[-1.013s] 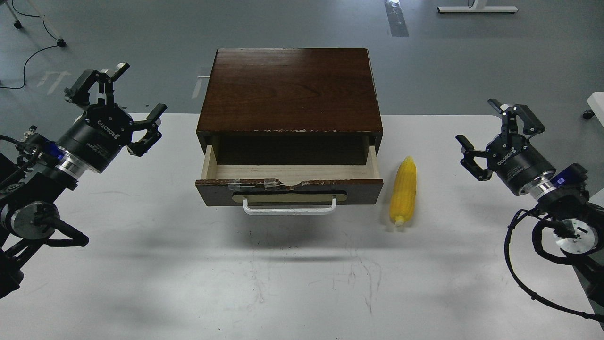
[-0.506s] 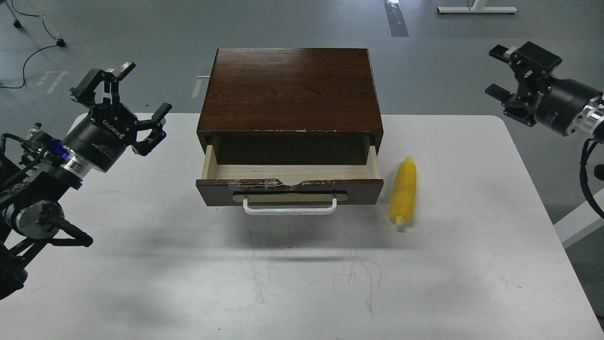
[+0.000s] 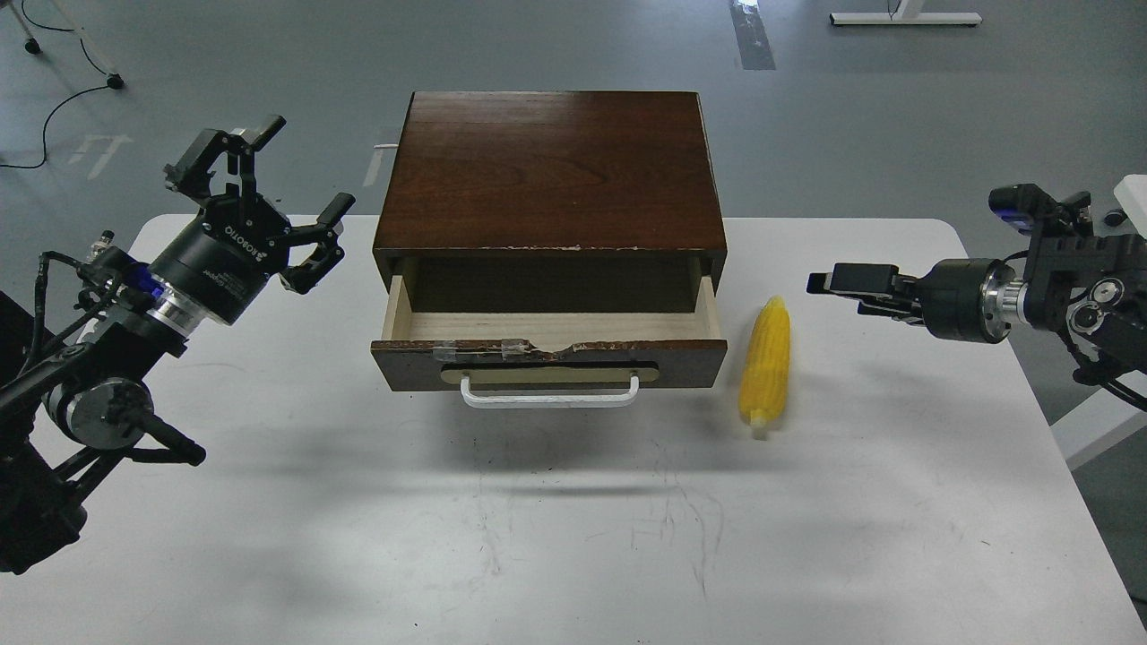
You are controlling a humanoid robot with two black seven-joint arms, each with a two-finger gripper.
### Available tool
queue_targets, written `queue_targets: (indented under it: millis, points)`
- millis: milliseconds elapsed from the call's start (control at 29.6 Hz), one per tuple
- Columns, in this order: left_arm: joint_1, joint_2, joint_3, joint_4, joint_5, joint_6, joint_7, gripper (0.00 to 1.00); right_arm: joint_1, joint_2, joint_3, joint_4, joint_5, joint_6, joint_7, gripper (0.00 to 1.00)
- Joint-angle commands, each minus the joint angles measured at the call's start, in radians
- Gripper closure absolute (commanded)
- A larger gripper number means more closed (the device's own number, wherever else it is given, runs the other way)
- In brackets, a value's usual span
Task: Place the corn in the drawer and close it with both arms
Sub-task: 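Lower the right gripper onto the corn cob and close around it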
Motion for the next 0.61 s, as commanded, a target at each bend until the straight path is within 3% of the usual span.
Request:
queue_targets:
  millis: [0, 574]
  points:
    - [-0.002, 0.001, -0.003, 0.0, 0.003, 0.0, -0.001, 0.0, 0.04, 0.05, -0.076, -0.003, 0.0, 0.0, 0.0, 0.0]
    - [-0.006, 0.009, -0.008, 0.0, 0.003, 0.0, -0.001, 0.0, 0.04, 0.147, -0.12, -0.125, 0.055, 0.0, -0.031, 0.0]
